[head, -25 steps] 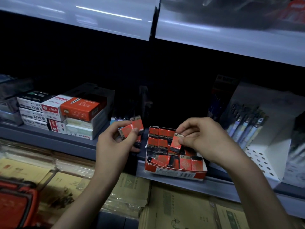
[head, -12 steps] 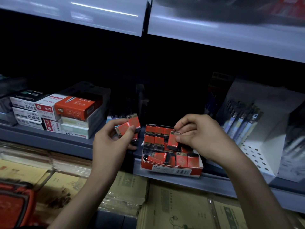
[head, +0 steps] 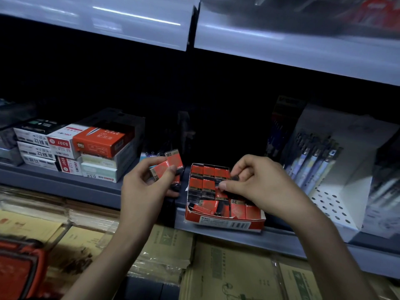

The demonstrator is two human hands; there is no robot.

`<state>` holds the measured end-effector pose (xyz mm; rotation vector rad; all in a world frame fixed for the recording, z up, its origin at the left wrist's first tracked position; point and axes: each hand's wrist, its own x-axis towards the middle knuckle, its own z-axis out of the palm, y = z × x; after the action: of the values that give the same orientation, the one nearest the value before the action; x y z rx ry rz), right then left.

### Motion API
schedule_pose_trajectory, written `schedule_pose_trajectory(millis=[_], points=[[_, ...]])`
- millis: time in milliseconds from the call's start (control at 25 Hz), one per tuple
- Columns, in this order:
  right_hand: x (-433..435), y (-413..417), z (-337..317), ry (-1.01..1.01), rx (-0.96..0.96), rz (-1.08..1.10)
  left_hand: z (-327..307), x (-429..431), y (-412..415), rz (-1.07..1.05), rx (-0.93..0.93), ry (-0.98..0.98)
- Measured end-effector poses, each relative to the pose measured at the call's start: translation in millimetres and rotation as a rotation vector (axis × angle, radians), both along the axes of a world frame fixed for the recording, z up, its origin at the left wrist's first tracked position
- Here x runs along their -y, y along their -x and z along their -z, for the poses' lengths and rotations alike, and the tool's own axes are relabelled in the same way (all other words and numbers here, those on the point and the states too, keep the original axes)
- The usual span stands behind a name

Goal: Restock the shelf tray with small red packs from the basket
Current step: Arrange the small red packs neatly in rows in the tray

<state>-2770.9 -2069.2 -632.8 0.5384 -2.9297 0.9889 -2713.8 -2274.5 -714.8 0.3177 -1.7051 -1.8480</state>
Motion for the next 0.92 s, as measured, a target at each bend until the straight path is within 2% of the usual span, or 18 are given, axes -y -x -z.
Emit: schedule_pose_trajectory(millis=[240,400,600,920], points=[[2.9,-9.2,5.3,-0.097,-0.125,-0.047,0.0,0.3,-0.1,0.005,0.003,-0.003],[-0.1,-10.9,5.5,-0.038,-0.068,-0.091,0.5,0.9,-0.8,0.016,0.001,-0.014],[-7.1,-9.5,2.1,-0.144,-0.081,-0.149,0.8,1.0,-1.6,0.023,0.001,-0.011],[-32.4,-7.5,-12.6,-0.231,-0.125,0.039,0.6,0.3,-2.6,0.020,-0.001,0.015]])
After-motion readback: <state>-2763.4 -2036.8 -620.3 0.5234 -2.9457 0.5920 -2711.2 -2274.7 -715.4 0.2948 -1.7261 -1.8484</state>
